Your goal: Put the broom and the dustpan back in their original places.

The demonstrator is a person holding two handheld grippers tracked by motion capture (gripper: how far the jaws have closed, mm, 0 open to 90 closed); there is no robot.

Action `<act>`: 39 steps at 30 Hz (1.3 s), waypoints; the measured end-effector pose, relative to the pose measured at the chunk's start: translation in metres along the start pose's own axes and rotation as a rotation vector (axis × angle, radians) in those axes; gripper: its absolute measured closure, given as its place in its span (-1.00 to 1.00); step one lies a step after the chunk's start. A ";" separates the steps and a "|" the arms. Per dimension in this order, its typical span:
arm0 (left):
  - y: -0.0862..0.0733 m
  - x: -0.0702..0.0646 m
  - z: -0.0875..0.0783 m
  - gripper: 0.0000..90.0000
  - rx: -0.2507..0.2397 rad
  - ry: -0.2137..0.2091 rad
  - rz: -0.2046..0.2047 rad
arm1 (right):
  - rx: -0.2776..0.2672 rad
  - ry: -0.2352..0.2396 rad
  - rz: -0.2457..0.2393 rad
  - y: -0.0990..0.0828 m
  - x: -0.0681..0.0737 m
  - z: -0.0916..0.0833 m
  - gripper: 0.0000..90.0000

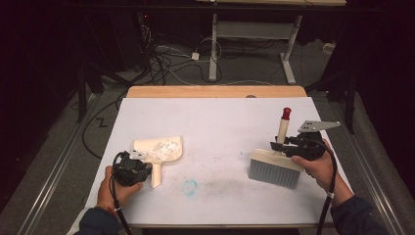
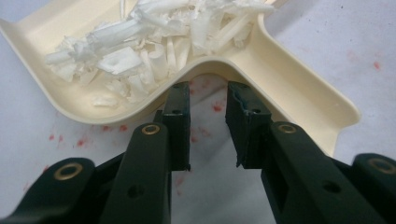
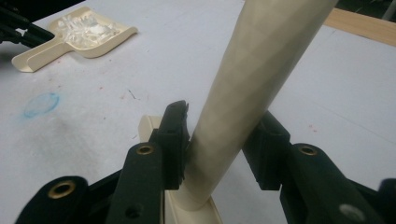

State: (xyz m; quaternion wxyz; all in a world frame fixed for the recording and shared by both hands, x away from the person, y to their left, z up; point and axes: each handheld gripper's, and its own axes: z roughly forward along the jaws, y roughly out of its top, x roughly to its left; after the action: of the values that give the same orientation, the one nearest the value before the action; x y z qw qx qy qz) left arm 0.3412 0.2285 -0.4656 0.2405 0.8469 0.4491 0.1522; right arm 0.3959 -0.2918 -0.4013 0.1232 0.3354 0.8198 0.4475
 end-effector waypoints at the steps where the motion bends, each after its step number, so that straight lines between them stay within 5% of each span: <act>1: 0.001 0.000 -0.001 0.51 -0.007 0.003 0.009 | 0.002 -0.003 0.002 0.000 -0.001 0.001 0.39; 7: -0.001 -0.001 -0.021 0.34 -0.150 0.010 0.032 | 0.012 -0.036 0.018 0.005 -0.008 0.011 0.37; 16: -0.003 -0.033 -0.029 -0.14 -0.303 0.020 0.121 | 0.028 -0.109 0.031 0.015 -0.014 0.028 0.34; 23: -0.002 -0.051 -0.026 -0.34 -0.331 0.011 0.170 | 0.031 -0.146 0.050 0.020 -0.020 0.041 0.33; 35: -0.003 -0.058 -0.020 -0.39 -0.312 0.000 0.201 | -0.040 -0.255 0.043 0.024 -0.023 0.037 0.30; 39: -0.003 -0.059 -0.020 -0.40 -0.320 -0.004 0.203 | -0.059 -0.257 0.033 0.025 -0.023 0.037 0.25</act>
State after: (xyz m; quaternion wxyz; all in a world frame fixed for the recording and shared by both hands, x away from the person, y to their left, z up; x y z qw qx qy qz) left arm 0.2969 0.1859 -0.4532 0.3565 0.8392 0.3308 0.2434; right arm 0.4422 -0.2735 -0.4036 0.2296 0.3998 0.7781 0.4267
